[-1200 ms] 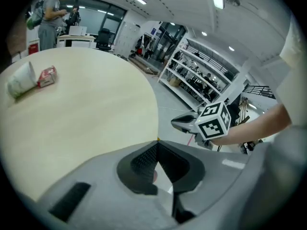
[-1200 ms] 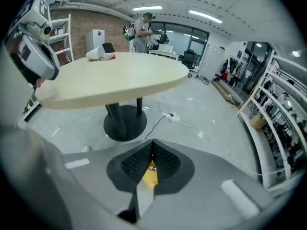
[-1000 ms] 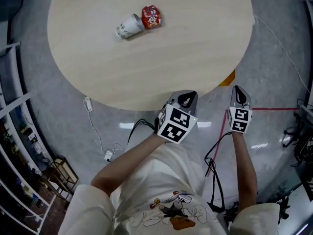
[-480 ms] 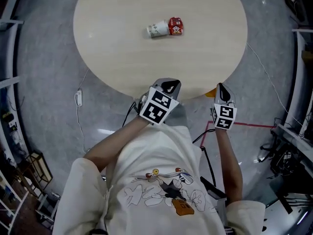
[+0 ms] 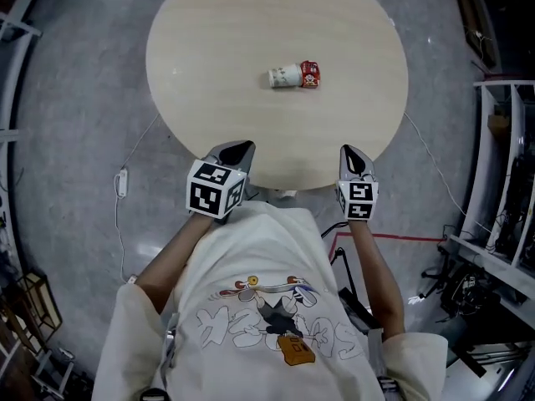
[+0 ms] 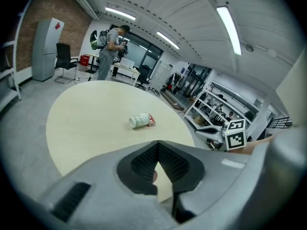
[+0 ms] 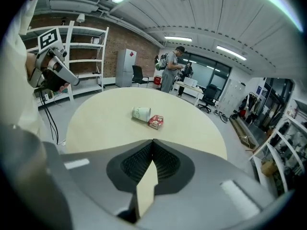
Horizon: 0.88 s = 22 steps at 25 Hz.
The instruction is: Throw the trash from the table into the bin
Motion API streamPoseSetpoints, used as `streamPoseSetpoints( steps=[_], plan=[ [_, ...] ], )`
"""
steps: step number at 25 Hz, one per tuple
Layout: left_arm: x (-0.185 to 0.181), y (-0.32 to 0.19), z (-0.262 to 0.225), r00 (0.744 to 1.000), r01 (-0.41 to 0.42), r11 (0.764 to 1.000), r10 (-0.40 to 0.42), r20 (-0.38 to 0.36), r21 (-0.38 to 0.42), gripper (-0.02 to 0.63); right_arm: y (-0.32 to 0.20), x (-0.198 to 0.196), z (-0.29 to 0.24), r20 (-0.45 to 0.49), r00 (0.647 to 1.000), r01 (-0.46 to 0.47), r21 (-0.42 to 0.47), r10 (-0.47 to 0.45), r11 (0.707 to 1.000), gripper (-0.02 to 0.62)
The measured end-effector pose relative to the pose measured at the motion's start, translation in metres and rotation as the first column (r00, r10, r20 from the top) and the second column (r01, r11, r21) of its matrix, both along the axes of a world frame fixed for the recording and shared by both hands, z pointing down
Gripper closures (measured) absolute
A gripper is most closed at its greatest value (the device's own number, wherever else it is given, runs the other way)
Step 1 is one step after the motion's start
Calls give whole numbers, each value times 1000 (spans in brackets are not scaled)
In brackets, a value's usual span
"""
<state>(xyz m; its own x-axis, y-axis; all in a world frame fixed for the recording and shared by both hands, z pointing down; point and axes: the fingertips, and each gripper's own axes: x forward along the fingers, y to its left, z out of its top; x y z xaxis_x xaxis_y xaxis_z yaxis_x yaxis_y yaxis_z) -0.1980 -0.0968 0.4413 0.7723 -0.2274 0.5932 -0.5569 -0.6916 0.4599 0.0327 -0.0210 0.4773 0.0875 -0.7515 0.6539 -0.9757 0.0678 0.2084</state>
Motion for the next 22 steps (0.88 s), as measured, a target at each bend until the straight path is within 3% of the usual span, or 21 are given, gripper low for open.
streamPoseSetpoints(
  steps=[9, 16, 22],
  plan=[
    [-59, -23, -13, 996, 71, 997, -70, -50, 20, 602, -50, -39, -2, 6, 999, 45, 5, -45, 999, 591],
    [-59, -20, -12, 993, 101, 995, -101, -54, 4, 603, -72, -58, 6, 30, 989, 145, -21, -144, 989, 591],
    [-54, -21, -17, 982, 184, 983, -184, -50, -6, 603, -93, -41, 12, 88, 982, 172, -34, -168, 985, 591]
  ],
)
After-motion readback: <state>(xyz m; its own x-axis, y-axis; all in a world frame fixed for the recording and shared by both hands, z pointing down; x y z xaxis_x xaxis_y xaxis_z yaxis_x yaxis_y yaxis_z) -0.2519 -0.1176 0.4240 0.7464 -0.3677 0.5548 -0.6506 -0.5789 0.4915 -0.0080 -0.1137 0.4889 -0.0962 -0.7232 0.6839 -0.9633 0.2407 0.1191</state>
